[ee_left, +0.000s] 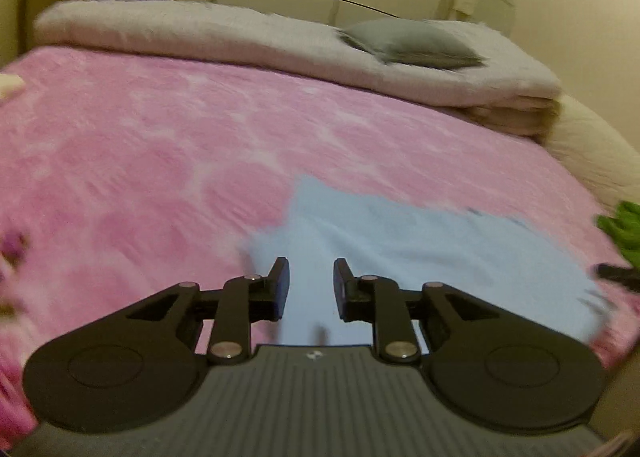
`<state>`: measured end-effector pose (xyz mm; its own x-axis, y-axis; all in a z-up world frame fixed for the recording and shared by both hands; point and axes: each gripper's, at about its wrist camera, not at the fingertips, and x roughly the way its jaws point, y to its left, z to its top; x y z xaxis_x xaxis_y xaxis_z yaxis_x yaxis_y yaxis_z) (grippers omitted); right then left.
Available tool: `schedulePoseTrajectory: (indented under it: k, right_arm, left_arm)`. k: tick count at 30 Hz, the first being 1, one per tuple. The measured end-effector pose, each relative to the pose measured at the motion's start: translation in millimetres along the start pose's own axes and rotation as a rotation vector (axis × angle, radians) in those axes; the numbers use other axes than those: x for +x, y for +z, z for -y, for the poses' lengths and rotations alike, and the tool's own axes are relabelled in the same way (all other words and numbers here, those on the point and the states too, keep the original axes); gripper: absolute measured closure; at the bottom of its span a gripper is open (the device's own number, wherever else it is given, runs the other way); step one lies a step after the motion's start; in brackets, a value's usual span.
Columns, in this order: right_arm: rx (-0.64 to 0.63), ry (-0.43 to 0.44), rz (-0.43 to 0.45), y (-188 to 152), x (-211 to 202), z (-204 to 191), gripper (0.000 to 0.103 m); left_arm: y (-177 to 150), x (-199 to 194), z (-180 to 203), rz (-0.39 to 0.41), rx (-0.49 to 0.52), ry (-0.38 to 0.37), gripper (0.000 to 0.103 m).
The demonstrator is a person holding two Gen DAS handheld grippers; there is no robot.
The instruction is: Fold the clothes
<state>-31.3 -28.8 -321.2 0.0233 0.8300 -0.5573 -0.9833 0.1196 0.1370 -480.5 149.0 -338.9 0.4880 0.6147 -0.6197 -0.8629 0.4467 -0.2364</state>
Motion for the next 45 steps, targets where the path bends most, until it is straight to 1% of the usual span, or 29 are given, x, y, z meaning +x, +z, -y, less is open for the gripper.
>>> schedulePoseTrajectory:
  k: [2,3,4,5,6,7,8,9,11,12,13,15,17,18,19,22,24,26,29,30,33,36,41,45]
  right_arm:
    - [-0.031,0.012,-0.021,-20.8,-3.8,-23.3,0.069]
    - [-0.044,-0.002,-0.029,-30.0,-3.3,-31.4,0.069]
    - [-0.049,-0.019,-0.036,-38.9,-2.0,-36.2,0.069]
    - [-0.040,-0.046,-0.041,-46.9,0.8,-33.2,0.069]
    - [-0.030,-0.072,-0.046,-55.0,3.7,-30.3,0.069]
    - [-0.014,-0.090,-0.041,-62.2,5.2,-25.1,0.069]
    - [0.020,-0.099,-0.018,-66.3,3.4,-15.3,0.069]
    - [0.053,-0.135,-0.015,-66.3,0.3,-7.7,0.070]
    - [0.064,-0.262,-0.042,-60.2,-5.5,2.3,0.069]
    - [0.078,-0.299,-0.044,-57.2,-10.9,4.6,0.069]
    - [0.112,-0.289,-0.033,-54.6,-18.5,7.7,0.069]
    - [0.186,-0.224,0.008,-52.2,-34.2,9.1,0.069]
    - [0.191,-0.185,0.026,-52.6,-41.1,-1.9,0.069]
    - [0.175,-0.168,0.020,-53.7,-38.4,-9.2,0.068]
    - [0.159,-0.157,0.008,-55.2,-34.9,-15.6,0.068]
    - [0.121,-0.194,-0.026,-68.8,-21.5,-21.9,0.067]
    - [0.163,-0.205,-0.033,-66.9,-24.0,-18.9,0.067]
    - [0.204,-0.220,-0.052,-62.0,-27.3,-17.1,0.067]
    - [0.253,-0.286,-0.060,-57.7,-45.8,-22.4,0.067]
    - [0.267,-0.291,-0.058,-58.1,-50.4,-24.8,0.066]
    - [0.292,-0.269,-0.084,-62.9,-63.7,-36.6,0.066]
    - [0.283,-0.254,-0.114,-65.9,-72.3,-51.5,0.066]
    - [0.250,-0.235,-0.115,-63.4,-90.2,-74.7,0.065]
    - [0.207,-0.216,-0.113,-62.9,-106.4,-92.6,0.064]
  left_arm:
    - [-20.8,-1.9,14.0,-0.026,0.009,-0.014,0.085]
    - [-31.2,-2.8,21.0,-0.040,0.013,-0.021,0.085]
    - [-42.0,2.7,22.3,-0.061,0.021,0.031,0.089]
    - [-52.5,8.8,20.2,-0.072,0.032,0.092,0.097]
    - [-62.6,11.5,14.9,-0.059,0.037,0.123,0.099]
    - [-65.3,8.9,9.7,-0.047,0.015,0.119,0.099]
    - [-67.4,5.9,4.7,-0.034,-0.009,0.111,0.100]
    - [-65.0,2.3,1.8,-0.039,-0.026,0.126,0.100]
    - [-58.8,-5.0,2.3,-0.042,-0.021,0.168,0.100]
    - [-58.1,-10.0,2.6,-0.040,-0.025,0.187,0.101]
    - [-57.4,-13.9,5.4,-0.041,-0.036,0.193,0.101]
    - [-57.3,-19.6,13.8,-0.034,-0.047,0.189,0.097]
    - [-58.8,-23.0,25.0,-0.018,-0.045,0.171,0.095]
    - [-60.5,-22.2,30.2,-0.018,-0.035,0.171,0.094]
    - [-63.8,-18.2,33.4,-0.024,-0.021,0.190,0.091]
    - [-70.4,-13.5,37.3,-0.033,-0.001,0.240,0.089]
    - [-73.3,-13.3,37.9,-0.034,0.003,0.270,0.089]
    - [-70.1,-20.8,39.4,-0.051,-0.011,0.290,0.089]
    - [-68.2,-32.8,47.1,-0.079,-0.024,0.303,0.087]
    - [-69.0,-36.4,51.8,-0.087,-0.018,0.310,0.087]
    - [-73.4,-48.0,68.4,-0.104,-0.001,0.323,0.085]
    - [-77.3,-59.3,85.8,-0.108,0.022,0.317,0.082]
    - [-81.0,-77.1,110.9,-0.099,0.061,0.306,0.076]
    - [-85.6,-95.2,123.6,-0.081,0.083,0.303,0.076]
